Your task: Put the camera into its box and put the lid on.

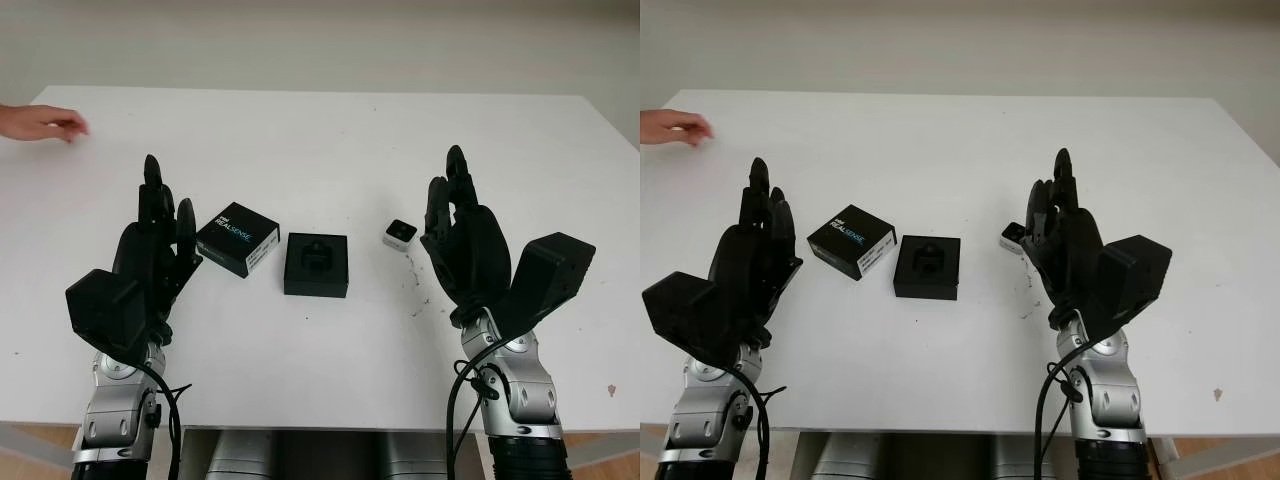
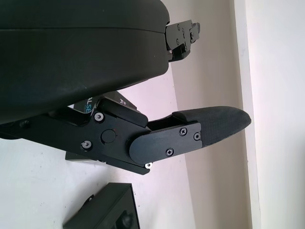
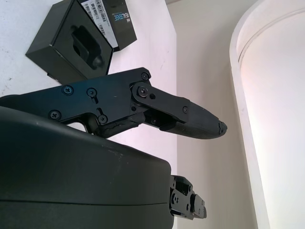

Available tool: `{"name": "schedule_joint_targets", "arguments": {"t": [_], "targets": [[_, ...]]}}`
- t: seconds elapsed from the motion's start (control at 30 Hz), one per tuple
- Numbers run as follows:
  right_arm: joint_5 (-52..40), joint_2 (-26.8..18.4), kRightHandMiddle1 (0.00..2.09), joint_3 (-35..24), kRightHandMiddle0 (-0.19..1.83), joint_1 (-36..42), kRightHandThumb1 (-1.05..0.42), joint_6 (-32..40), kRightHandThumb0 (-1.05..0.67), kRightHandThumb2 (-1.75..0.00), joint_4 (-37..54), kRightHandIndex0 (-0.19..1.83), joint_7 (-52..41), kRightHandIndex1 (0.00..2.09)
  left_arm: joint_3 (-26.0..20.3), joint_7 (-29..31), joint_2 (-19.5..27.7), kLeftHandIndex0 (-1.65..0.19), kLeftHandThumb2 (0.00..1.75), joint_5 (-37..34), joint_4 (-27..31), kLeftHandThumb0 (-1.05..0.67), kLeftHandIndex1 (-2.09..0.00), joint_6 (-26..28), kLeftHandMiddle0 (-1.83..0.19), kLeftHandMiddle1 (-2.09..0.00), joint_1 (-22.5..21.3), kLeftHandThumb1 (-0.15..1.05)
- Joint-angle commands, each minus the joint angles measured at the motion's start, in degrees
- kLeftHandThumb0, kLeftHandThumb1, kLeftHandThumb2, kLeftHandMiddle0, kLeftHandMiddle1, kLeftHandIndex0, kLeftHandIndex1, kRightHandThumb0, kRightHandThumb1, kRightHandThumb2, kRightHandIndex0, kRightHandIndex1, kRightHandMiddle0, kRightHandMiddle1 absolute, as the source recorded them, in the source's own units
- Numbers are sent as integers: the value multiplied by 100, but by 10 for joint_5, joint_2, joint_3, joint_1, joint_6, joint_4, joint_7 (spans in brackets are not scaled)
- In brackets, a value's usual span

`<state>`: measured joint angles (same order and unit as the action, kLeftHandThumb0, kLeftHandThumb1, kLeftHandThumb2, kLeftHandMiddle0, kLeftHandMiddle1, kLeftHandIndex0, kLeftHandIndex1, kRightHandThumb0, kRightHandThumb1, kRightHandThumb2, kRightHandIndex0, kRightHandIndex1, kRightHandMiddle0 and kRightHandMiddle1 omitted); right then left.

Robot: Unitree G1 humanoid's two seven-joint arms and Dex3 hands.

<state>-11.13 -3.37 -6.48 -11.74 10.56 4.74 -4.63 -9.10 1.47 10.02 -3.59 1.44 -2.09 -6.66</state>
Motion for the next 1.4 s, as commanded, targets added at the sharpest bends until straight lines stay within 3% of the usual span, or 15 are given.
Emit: {"name": "schedule_joint_targets", "arguments": {"t": [0.0,0.5,0.6,0.73,0.77,0.87,0.93,1.03,1.13,1.37], "targets": [[-1,1,0,-1,-19,-8,-105,-8,-64,-69,2,-19,-1,0,0,-2,-3,18,66,1,5,-77,-4,-2,17,-5,-7,105],[-12,-17,0,-17,-19,-20,-105,-7,-62,-69,-10,-19,-14,0,0,0,-9,19,65,-1,4,-78,-5,1,18,-5,-10,105],[-6,-46,1,-32,-18,-43,-105,-19,-64,-60,-31,-19,-27,0,1,1,-7,19,66,1,7,-78,-4,3,19,-5,-9,105],[31,-100,15,-43,5,-101,-105,-11,-55,-23,-74,1,-16,11,0,5,-7,19,66,0,7,-78,-3,-1,19,-4,-5,105],[52,-120,28,-38,11,-117,-103,-26,-53,-13,-94,13,-18,16,0,4,-7,19,66,1,8,-78,-2,0,19,-4,-4,105],[97,-173,79,-23,0,-158,-95,-75,-43,-5,-153,28,-42,23,0,4,-8,19,65,0,11,-78,-2,2,19,-4,-1,105],[143,-214,89,-1,1,-186,-90,-110,-37,-4,-191,33,-56,26,2,7,-6,19,66,1,14,-78,-1,5,19,-3,0,105],[236,-281,75,47,19,-235,-81,-170,-26,-5,-264,42,-64,28,3,12,-6,19,67,-1,16,-78,0,4,19,-2,3,105],[294,-316,65,84,27,-274,-77,-247,-23,-5,-348,44,-58,25,5,15,-8,19,68,1,19,-77,0,2,19,0,7,105],[363,-355,60,140,32,-331,-77,-359,-24,-5,-476,48,-54,26,4,19,-7,19,67,-1,29,-77,0,12,19,-1,13,105]]}}
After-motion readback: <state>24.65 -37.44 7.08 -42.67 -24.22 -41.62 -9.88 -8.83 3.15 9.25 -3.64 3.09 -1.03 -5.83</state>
